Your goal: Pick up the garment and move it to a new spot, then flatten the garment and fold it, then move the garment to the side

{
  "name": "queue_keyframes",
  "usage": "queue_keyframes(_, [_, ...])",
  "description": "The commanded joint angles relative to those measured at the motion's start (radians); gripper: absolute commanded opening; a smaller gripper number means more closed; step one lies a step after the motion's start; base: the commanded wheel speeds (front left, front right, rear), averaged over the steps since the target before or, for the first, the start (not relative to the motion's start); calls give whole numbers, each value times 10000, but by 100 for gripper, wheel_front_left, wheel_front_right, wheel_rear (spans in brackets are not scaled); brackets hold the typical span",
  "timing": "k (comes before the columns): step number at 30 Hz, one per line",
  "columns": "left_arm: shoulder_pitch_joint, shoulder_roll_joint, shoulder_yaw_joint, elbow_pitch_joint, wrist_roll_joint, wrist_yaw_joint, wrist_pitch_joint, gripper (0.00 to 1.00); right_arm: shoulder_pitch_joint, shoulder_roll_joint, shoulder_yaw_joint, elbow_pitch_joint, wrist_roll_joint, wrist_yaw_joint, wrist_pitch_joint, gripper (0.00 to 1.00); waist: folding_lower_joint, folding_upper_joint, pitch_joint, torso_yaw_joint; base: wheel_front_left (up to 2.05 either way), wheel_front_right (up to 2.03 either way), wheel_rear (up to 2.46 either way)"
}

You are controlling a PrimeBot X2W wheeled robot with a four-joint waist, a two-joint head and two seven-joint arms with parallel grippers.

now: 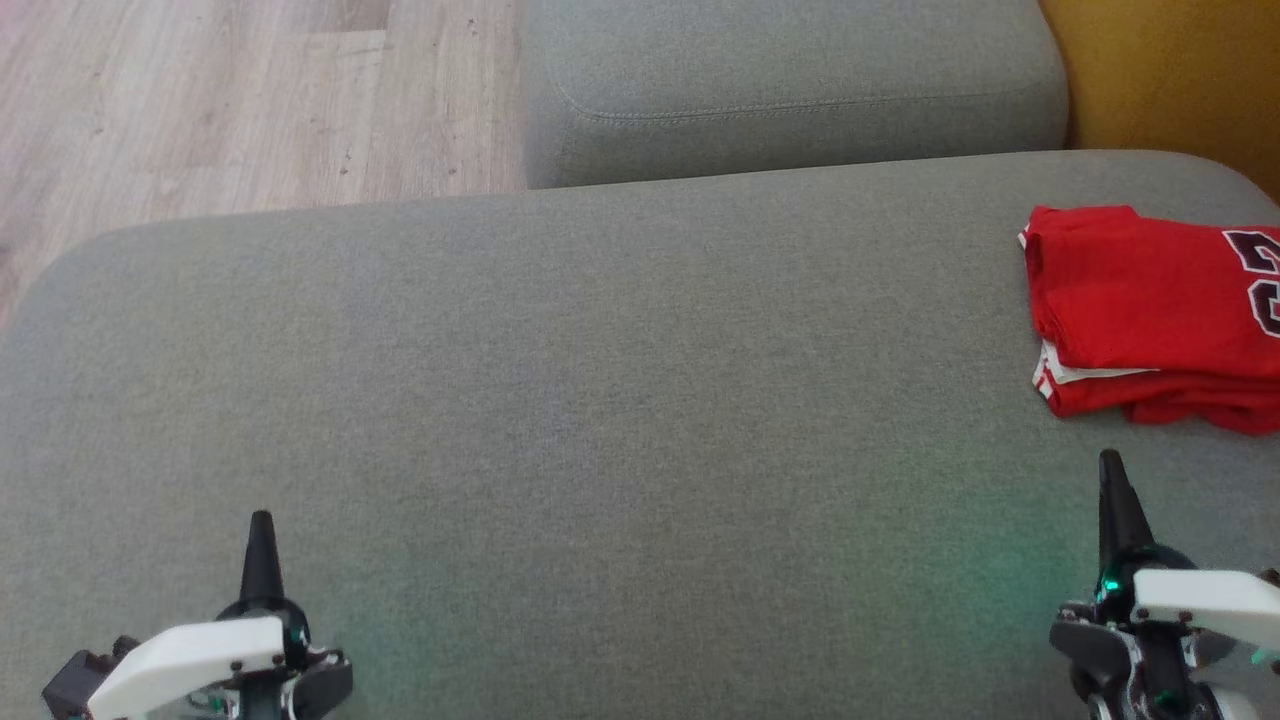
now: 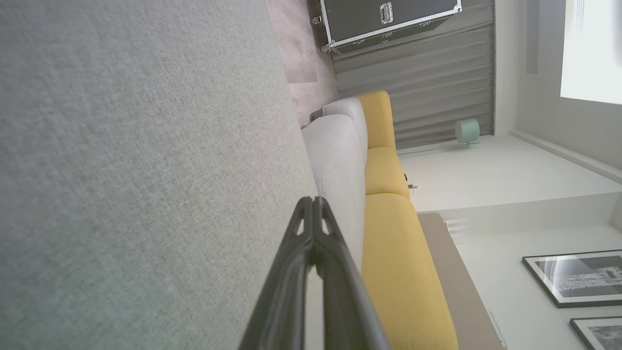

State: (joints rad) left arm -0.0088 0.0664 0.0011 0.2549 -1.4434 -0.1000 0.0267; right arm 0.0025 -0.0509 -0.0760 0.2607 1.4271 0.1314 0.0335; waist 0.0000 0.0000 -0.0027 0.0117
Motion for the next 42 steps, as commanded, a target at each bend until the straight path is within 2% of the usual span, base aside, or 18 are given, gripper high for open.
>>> queue_keyframes(1, [-584, 136, 379, -251, -262, -98, 90, 0, -684, -227, 123, -295, 307, -7, 90, 0, 0, 0, 4, -8, 0, 0, 0])
queue_keyframes(16, [-955, 119, 733, -118, -1952, -304, 546, 0, -1070, -220, -61, -180, 2051, -7, 539, 0, 0, 0, 58, -116, 0, 0, 0])
queue_keyframes(42, [-968, 46, 840, -111, -1891, -307, 634, 0, -1083, -159, -150, -172, 2004, -7, 614, 0, 0, 0, 59, -117, 0, 0, 0])
